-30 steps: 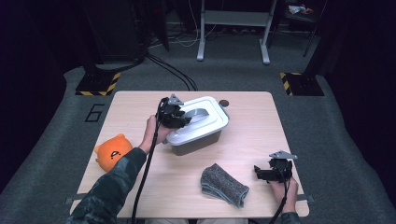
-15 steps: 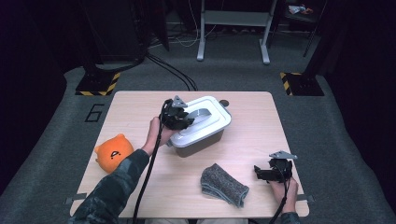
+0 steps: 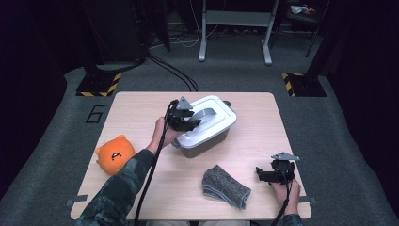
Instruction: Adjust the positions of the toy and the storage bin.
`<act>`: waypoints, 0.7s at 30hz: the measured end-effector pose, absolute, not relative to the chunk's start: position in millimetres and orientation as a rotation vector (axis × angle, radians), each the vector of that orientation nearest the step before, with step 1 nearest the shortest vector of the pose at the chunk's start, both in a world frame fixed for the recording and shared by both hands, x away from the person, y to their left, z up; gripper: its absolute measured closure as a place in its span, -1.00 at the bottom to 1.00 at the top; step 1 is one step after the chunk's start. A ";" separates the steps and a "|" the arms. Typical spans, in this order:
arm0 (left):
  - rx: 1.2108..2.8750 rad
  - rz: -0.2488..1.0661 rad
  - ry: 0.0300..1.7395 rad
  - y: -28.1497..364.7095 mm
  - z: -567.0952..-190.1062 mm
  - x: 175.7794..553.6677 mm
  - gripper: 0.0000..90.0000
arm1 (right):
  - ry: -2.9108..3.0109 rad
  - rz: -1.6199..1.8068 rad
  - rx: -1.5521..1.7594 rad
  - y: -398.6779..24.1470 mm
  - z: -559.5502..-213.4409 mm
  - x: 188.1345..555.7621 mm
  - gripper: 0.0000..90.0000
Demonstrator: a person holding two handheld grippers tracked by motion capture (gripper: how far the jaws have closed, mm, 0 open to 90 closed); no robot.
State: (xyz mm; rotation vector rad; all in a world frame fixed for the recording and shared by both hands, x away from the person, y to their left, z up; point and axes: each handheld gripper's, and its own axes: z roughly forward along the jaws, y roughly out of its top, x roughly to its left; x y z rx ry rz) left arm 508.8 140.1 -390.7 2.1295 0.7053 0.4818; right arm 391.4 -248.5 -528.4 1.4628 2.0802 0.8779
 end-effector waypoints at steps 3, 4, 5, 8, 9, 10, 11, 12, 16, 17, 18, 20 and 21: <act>2.114 0.496 0.738 146.8 -385.0 501.4 -0.29 | 2.084 0.876 1.459 -248.7 -528.4 391.6 -0.92; 2.106 0.497 0.752 149.7 -383.1 498.1 -0.34 | 2.084 0.876 1.460 -248.7 -528.3 391.6 -0.92; 2.099 0.512 0.764 152.8 -381.7 494.9 -0.39 | 2.081 0.877 1.463 -248.6 -528.3 391.7 -0.92; 2.061 0.522 0.813 163.1 -380.0 484.6 -0.54 | 2.081 0.874 1.465 -248.7 -528.2 391.9 -0.92; 2.061 0.531 0.824 167.2 -380.1 482.2 -0.54 | 2.081 0.874 1.465 -248.7 -528.2 391.9 -0.92; 2.057 0.528 0.845 170.2 -381.1 478.8 -0.55 | 2.079 0.876 1.469 -248.4 -528.2 391.8 -0.92; 2.055 0.541 0.864 172.7 -382.4 476.0 -0.58 | 2.078 0.878 1.472 -248.1 -528.1 391.9 -0.92; 2.052 0.538 0.875 175.7 -383.8 473.1 -0.61 | 2.078 0.878 1.472 -248.1 -528.1 391.9 -0.92; 2.031 0.557 0.943 187.8 -390.9 464.6 -0.66 | 2.078 0.878 1.472 -248.1 -528.1 391.9 -0.92; 2.020 0.555 0.957 190.2 -393.7 462.6 -0.67 | 2.077 0.877 1.472 -248.1 -528.1 391.8 -0.92; 2.028 0.548 0.967 192.4 -396.2 461.1 -0.67 | 2.077 0.878 1.472 -248.1 -528.1 391.8 -0.92; 2.026 0.530 0.980 195.7 -401.6 459.0 -0.67 | 2.077 0.878 1.472 -248.1 -528.2 391.8 -0.92; 2.032 0.526 0.989 196.7 -403.7 458.2 -0.67 | 2.077 0.877 1.472 -248.1 -528.1 391.8 -0.92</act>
